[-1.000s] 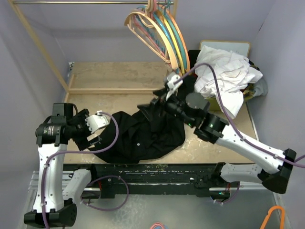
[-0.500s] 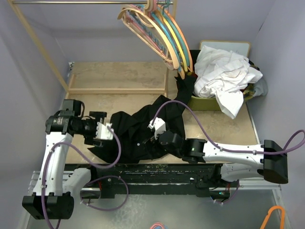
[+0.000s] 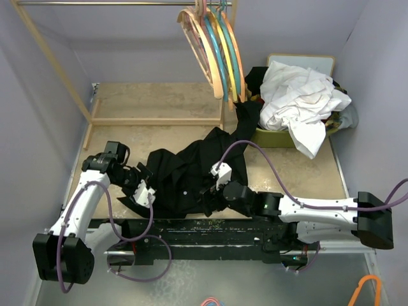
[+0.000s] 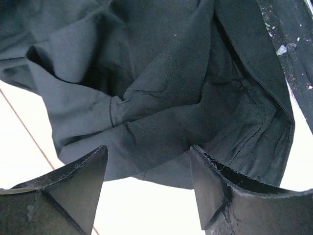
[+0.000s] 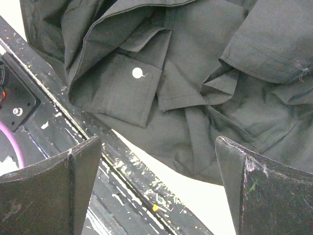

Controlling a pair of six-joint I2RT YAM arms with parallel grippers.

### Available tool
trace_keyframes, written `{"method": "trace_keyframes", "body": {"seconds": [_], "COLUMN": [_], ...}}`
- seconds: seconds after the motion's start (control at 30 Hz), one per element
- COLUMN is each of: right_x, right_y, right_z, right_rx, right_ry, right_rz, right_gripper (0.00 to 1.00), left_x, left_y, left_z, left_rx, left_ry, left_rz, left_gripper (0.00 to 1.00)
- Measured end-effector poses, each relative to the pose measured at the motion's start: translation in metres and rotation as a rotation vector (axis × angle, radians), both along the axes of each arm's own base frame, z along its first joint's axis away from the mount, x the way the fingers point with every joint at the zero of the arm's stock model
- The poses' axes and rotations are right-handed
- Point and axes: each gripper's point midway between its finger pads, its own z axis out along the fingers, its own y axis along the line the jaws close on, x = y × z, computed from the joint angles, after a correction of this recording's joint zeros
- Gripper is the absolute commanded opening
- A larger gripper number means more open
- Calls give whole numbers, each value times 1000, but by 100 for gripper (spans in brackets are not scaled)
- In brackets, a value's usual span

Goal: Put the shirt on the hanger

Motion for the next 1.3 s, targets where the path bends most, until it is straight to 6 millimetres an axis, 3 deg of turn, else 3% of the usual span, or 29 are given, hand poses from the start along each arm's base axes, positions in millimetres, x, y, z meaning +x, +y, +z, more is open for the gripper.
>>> {"method": "trace_keyframes", "body": {"seconds": [0.1, 0.17, 0.2, 0.23, 0.27, 0.37, 0.47, 0.57, 0.7, 0.73, 0.8, 0.87, 0.9, 1.13, 1.23, 1.3], "right_x": [-4, -7, -10, -12, -14, -17, -15, -6, 8, 10, 13, 14, 15, 24, 43, 69], "right_y": [-1, -1, 0, 1, 3, 10, 16, 26, 35, 36, 38, 39, 39, 48, 50, 46], "right_z": [-2, -6, -8, -10, -12, -24, -46, -65, -78, -79, -81, -81, -80, -67, -50, -29], "right_rx": [41, 53, 57, 56, 56, 22, -80, -194, -297, -312, -337, -351, -355, -354, -343, -312], "right_ry": [18, 32, 40, 47, 53, 63, 58, 34, -7, -18, -35, -51, -59, -116, -155, -186], "right_rz": [-4, 7, 20, 31, 46, 87, 116, 132, 132, 134, 144, 162, 169, 183, 153, 99], "right_gripper": [100, 100, 100, 100, 100, 100, 100, 99, 82, 74, 47, 6, 0, 0, 0, 0], "left_x": [1, 1, 1, 0, -1, 1, 9, 30, 64, 68, 71, 67, 65, 57, 61, 61], "left_y": [2, 5, 6, 7, 9, 11, 11, 7, 5, 6, 10, 14, 15, 12, 9, 8], "left_z": [-13, -23, -29, -34, -40, -51, -46, -20, 31, 40, 50, 53, 56, 83, 106, 119], "left_rx": [22, 37, 44, 52, 63, 82, 79, 67, 50, 45, 38, 34, 31, -53, -105, -137], "left_ry": [18, 30, 37, 44, 53, 47, 17, -60, -198, -218, -239, -239, -242, -224, -234, -233], "left_rz": [-8, -6, -5, -4, -4, -3, -3, -1, 22, 34, 66, 96, 108, 216, 270, 309], "left_gripper": [68, 53, 33, 4, 0, 0, 0, 0, 0, 0, 0, 0, 0, 0, 0, 0]}}
